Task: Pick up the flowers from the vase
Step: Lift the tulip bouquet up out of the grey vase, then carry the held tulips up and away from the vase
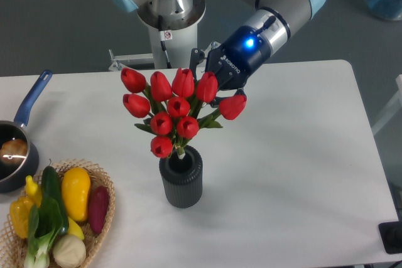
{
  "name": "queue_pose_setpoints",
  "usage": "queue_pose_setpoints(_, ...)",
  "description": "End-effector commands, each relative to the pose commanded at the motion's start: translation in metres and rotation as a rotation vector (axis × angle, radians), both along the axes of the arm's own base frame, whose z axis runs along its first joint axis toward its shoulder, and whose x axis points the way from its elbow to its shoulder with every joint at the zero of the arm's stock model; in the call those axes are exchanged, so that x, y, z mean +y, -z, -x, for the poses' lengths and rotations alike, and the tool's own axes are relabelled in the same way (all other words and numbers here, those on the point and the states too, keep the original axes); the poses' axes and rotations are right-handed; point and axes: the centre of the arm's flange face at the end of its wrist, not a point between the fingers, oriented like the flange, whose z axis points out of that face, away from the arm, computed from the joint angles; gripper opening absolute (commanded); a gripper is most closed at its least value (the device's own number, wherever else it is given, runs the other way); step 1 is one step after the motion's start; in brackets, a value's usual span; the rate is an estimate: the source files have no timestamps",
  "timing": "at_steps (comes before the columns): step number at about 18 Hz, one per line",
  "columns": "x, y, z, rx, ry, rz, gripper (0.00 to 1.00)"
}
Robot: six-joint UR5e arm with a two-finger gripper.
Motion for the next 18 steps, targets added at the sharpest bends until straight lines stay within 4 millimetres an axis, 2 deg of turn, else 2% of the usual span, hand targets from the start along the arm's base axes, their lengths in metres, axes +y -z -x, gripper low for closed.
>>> queue_pose_setpoints(3, -0.007, -0.006, 0.004, -0.032, -0.02, 0.005, 0.0)
queue_pose_setpoints(6, -0.018, -0.01, 0.016, -0.051, -0.052, 0.011, 0.0)
queue_pose_setpoints(11, -0.058, -0.012, 0.049, -0.051, -0.148, 0.025, 0.0)
queue_pose_setpoints(14, -0.081, -0.005, 0.066, -0.068, -0.212, 0.089, 0.0)
queue_pose_setpoints(18, -0.099, 0.018, 0.078, -0.054, -0.265, 0.23, 0.0)
